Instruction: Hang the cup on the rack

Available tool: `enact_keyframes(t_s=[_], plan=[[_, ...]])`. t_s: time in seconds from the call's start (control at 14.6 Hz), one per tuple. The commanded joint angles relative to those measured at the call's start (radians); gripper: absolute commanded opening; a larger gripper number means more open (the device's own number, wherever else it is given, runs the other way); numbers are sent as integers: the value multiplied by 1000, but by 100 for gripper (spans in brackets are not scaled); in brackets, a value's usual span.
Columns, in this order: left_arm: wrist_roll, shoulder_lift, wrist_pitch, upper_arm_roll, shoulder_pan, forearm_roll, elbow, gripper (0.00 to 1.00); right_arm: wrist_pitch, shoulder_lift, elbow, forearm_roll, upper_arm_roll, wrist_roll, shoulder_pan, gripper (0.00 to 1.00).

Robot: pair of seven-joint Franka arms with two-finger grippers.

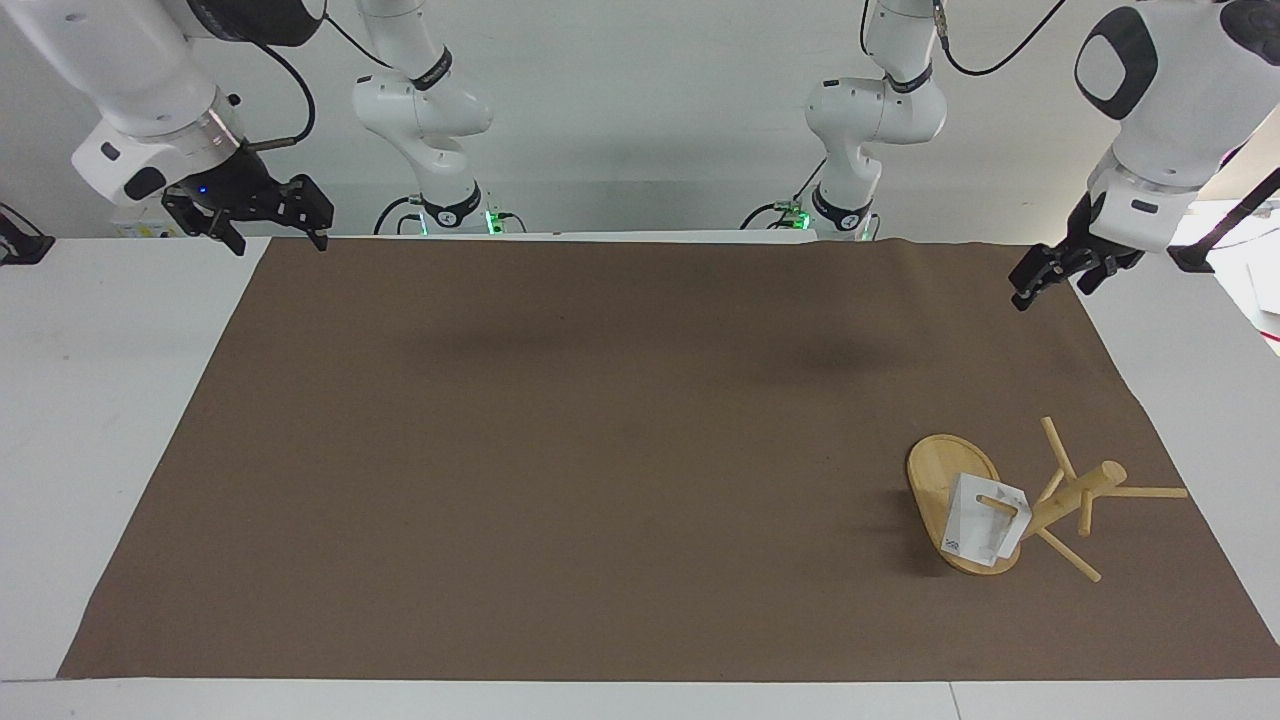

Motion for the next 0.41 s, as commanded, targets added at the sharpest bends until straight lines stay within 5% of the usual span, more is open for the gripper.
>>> enact_keyframes(t_s=[0.0,0.34], plan=[[81,22,-40,-1,0,20,45,100,1,-2,2,-19,6,11,-4,100],[84,23,-18,-2,-2,20,45,100,1,-2,2,-16,6,11,-4,100]])
